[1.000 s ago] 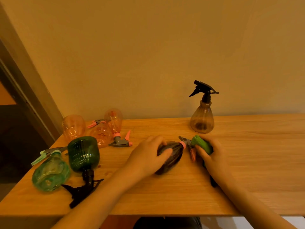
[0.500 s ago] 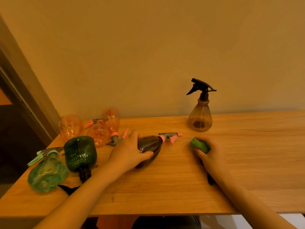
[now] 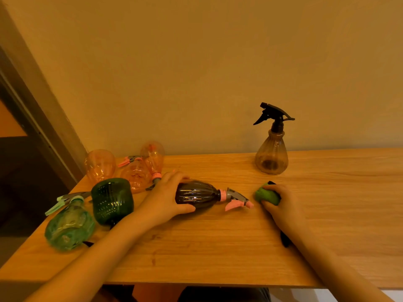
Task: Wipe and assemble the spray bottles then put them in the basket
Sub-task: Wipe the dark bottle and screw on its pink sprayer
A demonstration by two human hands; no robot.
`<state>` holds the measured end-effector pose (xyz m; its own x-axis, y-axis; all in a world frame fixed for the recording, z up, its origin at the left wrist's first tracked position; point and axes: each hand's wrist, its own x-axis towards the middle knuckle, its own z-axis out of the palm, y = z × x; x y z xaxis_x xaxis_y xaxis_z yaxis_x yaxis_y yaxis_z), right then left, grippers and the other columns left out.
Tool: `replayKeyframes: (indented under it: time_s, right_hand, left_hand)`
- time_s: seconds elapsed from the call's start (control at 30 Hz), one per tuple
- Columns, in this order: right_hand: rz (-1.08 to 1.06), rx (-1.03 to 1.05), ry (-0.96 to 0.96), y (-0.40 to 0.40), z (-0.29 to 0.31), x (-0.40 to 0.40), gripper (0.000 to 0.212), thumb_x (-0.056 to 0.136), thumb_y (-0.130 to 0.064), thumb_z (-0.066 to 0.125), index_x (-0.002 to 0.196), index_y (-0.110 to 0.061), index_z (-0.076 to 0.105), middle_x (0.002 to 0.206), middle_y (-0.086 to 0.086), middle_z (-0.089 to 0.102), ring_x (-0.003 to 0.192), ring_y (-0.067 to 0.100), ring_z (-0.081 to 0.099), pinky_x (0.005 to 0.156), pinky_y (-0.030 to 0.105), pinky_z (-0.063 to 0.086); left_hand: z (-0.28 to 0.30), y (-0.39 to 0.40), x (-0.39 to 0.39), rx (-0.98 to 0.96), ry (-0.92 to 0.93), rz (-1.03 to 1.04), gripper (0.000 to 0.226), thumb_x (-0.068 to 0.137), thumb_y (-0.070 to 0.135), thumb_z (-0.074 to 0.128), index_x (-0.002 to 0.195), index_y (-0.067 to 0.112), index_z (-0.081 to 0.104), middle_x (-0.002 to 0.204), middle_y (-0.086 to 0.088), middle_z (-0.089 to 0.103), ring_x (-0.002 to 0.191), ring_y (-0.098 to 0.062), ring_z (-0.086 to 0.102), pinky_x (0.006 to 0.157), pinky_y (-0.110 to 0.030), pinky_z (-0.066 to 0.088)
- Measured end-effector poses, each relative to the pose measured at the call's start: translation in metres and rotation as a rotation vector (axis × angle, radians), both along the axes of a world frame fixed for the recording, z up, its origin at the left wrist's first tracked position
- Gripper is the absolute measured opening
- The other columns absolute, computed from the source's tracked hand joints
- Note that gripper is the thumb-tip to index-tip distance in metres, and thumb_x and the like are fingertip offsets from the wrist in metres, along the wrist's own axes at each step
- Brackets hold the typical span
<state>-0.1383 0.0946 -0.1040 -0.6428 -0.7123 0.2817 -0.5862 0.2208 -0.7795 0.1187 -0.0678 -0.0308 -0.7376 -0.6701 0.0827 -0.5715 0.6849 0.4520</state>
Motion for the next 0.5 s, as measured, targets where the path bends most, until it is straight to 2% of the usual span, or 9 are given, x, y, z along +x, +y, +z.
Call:
replayKeyframes:
  time_s: [0.1,0.27,0.4,0.5]
  right_hand:
    - [0.001,-0.019,-0.017,0.000,0.002,0.001,0.036,0.079,-0.008,0.073,0.112,-0.017,0.064,0.105,-0.006,0.054,0.096,0.009,0.050,0.082,0.023,0.035]
    - [0.000,-0.040,-0.026,0.001,0.000,0.000,0.038,0.078,-0.008,0.074,0.113,-0.017,0.063,0.108,-0.004,0.055,0.098,0.010,0.051,0.084,0.024,0.036]
    - [0.004,-0.066,-0.065,0.001,0.001,0.001,0.038,0.080,-0.008,0.073,0.115,-0.015,0.063,0.108,-0.005,0.055,0.099,0.009,0.050,0.085,0.023,0.035]
    - [-0.002,-0.103,-0.103,0.002,0.002,0.002,0.037,0.081,-0.007,0.071,0.116,-0.016,0.062,0.109,-0.007,0.056,0.100,0.009,0.052,0.085,0.023,0.037]
  left_hand:
    - [0.001,-0.005,0.002,-0.019,0.057,-0.043,0.078,0.064,0.037,0.084,0.128,0.039,0.040,0.133,0.011,0.033,0.123,-0.010,0.036,0.101,-0.027,0.036]
    - [-0.003,-0.015,-0.003,-0.143,-0.021,-0.118,0.087,0.063,0.041,0.084,0.136,0.038,0.036,0.129,0.011,0.025,0.120,-0.003,0.019,0.102,-0.026,0.028]
    - [-0.002,-0.027,-0.002,-0.005,-0.047,-0.175,0.080,0.065,0.059,0.072,0.133,0.049,0.031,0.141,0.010,0.017,0.133,-0.011,0.021,0.109,-0.034,0.030]
    - [-0.001,-0.033,0.002,0.094,-0.034,-0.220,0.067,0.070,0.059,0.070,0.126,0.056,0.033,0.137,0.014,0.031,0.127,-0.007,0.036,0.106,-0.032,0.038]
